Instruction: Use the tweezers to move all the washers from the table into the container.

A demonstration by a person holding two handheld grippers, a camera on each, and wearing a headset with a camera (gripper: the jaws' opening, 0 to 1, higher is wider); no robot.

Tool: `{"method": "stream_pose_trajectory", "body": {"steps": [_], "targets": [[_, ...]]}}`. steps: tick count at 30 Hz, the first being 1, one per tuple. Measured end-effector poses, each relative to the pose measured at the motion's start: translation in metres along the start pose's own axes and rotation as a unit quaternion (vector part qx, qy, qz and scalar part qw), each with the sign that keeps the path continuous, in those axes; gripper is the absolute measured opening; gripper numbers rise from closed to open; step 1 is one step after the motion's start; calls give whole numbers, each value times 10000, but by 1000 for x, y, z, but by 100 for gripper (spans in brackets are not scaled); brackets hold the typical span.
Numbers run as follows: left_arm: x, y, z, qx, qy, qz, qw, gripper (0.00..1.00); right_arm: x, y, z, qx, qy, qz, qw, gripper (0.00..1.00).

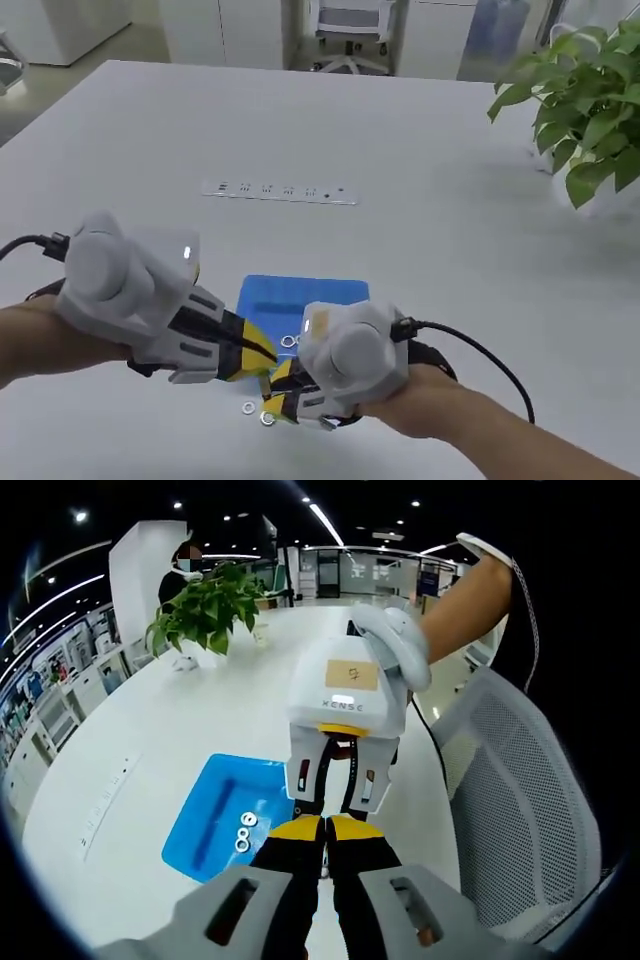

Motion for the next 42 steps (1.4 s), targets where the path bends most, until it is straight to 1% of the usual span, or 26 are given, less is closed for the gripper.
{"method": "stream_pose_trajectory", "body": {"steps": [5, 16, 24, 25, 34, 37, 42], "targets": [[-2, -5, -2, 76, 10, -21, 10000, 5, -5, -2, 3, 62, 66, 57, 9999, 13], [-7, -12, -6, 214, -13, -19, 9998, 5, -10, -9, 5, -47, 172, 110, 9998, 13], [-10, -16, -6, 279, -8, -28, 9996, 5, -13, -13, 8, -77, 192, 142, 9997, 15], [-10, -15, -6, 302, -5, -63, 9995, 5, -13, -13, 8, -74, 189, 145, 9997, 15], [-9, -16, -6, 294, 11, -81, 9995, 5, -15, -13, 7, -80, 196, 133, 9997, 15], [-10, -16, -5, 275, 22, -80, 9996, 5, -16, -14, 9, -112, 255, 125, 9995, 13], [-11, -15, -6, 258, 2, -80, 9996, 5, -15, -14, 9, -61, 231, 128, 9996, 12]]}}
Point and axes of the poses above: the centre of the closed fingertips' face, and the gripper's own axes: x roughly backward along the fingers, z roughly to its left, y roughly out of its top, the point moved 9 cm from there along x, roughly backward along the fingers, and after that the axes turned 2 degrees about -y, right-handed, at the moved point
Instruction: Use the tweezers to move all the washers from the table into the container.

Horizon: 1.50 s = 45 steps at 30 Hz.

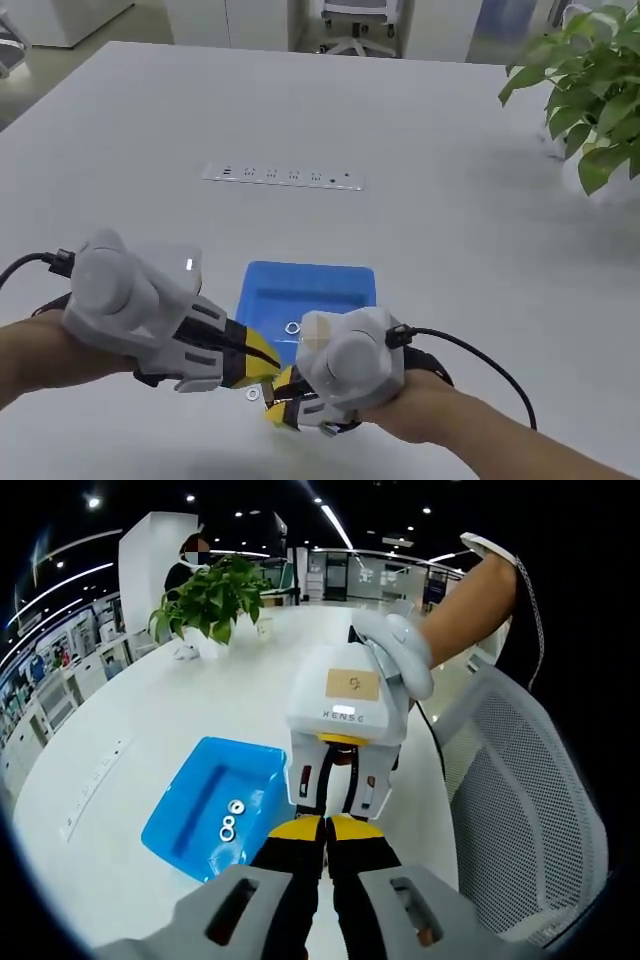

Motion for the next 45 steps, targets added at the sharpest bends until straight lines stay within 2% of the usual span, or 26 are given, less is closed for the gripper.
{"method": "stream_pose_trajectory", "body": {"steps": [13, 23, 38, 45], "targets": [[-1, 2, -2, -29, -2, 16, 10000, 5, 1, -1, 0, 49, -21, -11, 10000, 10], [5, 10, 1, -7, 58, -57, 10000, 5, 10, 7, -4, 158, -78, 21, 9998, 10], [23, 30, 7, -168, 153, -122, 9997, 5, 26, 27, -13, 178, -213, -79, 9996, 10], [29, 45, 16, -334, 205, -147, 9991, 5, 36, 39, -26, 162, -281, -95, 9994, 10]]}}
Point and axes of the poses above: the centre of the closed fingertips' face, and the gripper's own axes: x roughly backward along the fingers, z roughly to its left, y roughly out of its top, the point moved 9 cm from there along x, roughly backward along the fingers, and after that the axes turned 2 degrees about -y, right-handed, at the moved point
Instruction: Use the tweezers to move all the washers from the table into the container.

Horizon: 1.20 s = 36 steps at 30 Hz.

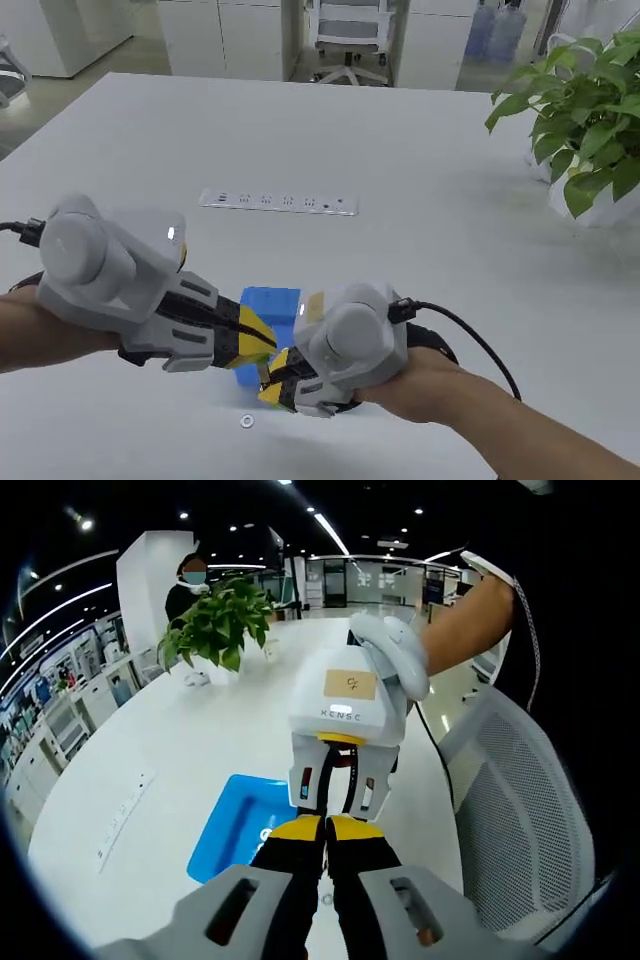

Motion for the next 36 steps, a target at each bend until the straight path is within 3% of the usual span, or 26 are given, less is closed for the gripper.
{"method": "stream_pose_trajectory", "body": {"steps": [8, 16, 36], "targets": [[0, 11, 16, -171, 37, 14, 9998, 5, 8, 3, -19, 43, -140, 0, 9999, 11], [-6, 14, 30, -236, -3, 64, 9997, 5, 10, -1, -32, 36, -212, 1, 9998, 11], [-29, -3, 61, -154, -70, 197, 9997, 5, -9, -25, -60, -211, -118, 73, 9997, 11]]}}
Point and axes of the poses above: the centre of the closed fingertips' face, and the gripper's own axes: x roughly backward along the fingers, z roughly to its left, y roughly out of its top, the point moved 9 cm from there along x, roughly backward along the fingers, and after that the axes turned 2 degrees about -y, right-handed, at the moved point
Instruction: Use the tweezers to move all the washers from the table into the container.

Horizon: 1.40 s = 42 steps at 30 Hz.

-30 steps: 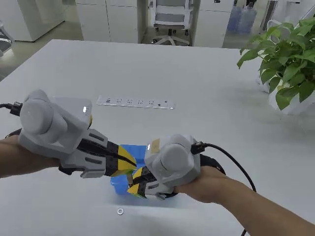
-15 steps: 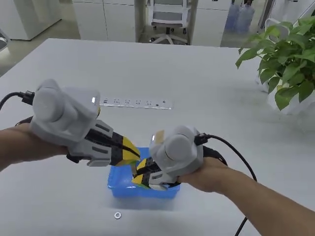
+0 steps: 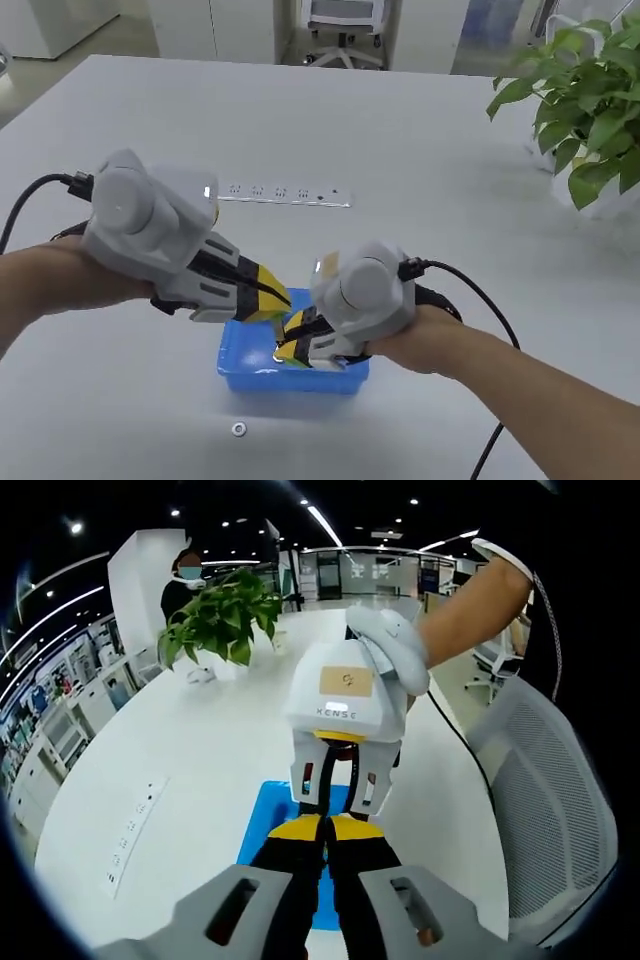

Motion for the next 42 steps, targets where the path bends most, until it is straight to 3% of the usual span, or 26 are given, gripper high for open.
{"method": "stream_pose_trajectory", "body": {"steps": [23, 42], "targets": [[-20, -19, 9, 247, -43, 71, 9997, 5, -17, -20, -9, -77, 135, 204, 9997, 11], [-20, -18, 8, 223, -28, 55, 9997, 5, -16, -19, -10, -6, 96, 211, 9997, 12]]}}
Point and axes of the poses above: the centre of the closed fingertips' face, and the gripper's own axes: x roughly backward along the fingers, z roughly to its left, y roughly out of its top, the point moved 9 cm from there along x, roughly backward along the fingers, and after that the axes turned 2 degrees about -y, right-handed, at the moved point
